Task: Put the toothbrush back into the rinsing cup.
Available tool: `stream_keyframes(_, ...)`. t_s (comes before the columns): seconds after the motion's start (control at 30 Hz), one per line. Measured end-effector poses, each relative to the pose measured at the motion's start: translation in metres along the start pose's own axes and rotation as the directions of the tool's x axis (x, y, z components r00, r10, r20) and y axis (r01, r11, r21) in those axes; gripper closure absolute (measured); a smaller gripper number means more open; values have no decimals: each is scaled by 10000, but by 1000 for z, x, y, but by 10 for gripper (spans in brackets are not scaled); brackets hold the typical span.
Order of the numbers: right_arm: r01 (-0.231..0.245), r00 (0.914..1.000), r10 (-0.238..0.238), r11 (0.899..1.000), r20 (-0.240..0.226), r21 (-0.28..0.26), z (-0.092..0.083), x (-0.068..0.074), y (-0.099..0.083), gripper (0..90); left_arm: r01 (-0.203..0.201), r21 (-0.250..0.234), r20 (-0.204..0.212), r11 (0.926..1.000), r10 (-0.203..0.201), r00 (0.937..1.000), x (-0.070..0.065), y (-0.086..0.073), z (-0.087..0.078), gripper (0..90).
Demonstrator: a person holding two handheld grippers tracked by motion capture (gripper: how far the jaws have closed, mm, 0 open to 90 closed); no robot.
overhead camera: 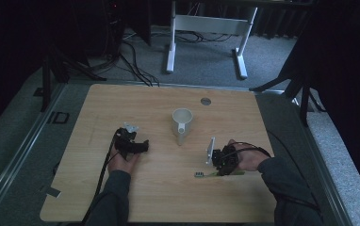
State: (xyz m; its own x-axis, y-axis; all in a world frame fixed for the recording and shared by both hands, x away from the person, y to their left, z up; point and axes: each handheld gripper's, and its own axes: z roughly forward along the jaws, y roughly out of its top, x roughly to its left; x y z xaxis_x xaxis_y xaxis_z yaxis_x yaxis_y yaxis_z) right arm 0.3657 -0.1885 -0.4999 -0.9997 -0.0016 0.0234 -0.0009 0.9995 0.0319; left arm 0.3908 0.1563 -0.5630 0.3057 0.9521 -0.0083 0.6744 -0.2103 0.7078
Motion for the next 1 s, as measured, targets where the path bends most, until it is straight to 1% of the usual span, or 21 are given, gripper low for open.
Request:
stream_keyframes(0.17, -4, 10000, 4, 10000, -52, 39, 2, 1, 1, 734, -15, 1, 13, 10000, 15, 10000, 0, 0, 0, 134)
stream_keyframes(0.3, 79, 10000, -78, 9996, -36, 281, 8, 2, 2, 734, -15, 3, 14, 10000, 15, 10000, 0, 0, 0, 134)
stream_keyframes(0.47, 152, 9999, -152, 9994, -4, 309, 11, 1, 3, 735, -14, 7, 11, 10000, 14, 10000, 0, 0, 0, 135)
stream_keyframes(0.53, 166, 9999, -166, 9991, -5, 399, 12, 2, 3, 739, -14, 6, 13, 10000, 14, 10000, 0, 0, 0, 134)
stream_keyframes(0.77, 177, 9998, -175, 9986, -30, 498, 16, 3, 4, 758, -20, 7, 14, 10000, 20, 10000, 0, 0, 0, 135)
stream_keyframes(0.83, 282, 9996, -280, 9985, -39, 474, 16, 3, 4, 772, -14, 4, 14, 10000, 14, 10000, 0, 0, 0, 134)
stream_keyframes(1.0, 348, 9994, -348, 9978, 0, 568, 16, 3, 5, 806, -14, 1, 14, 10000, 14, 10000, 0, 0, 0, 134)
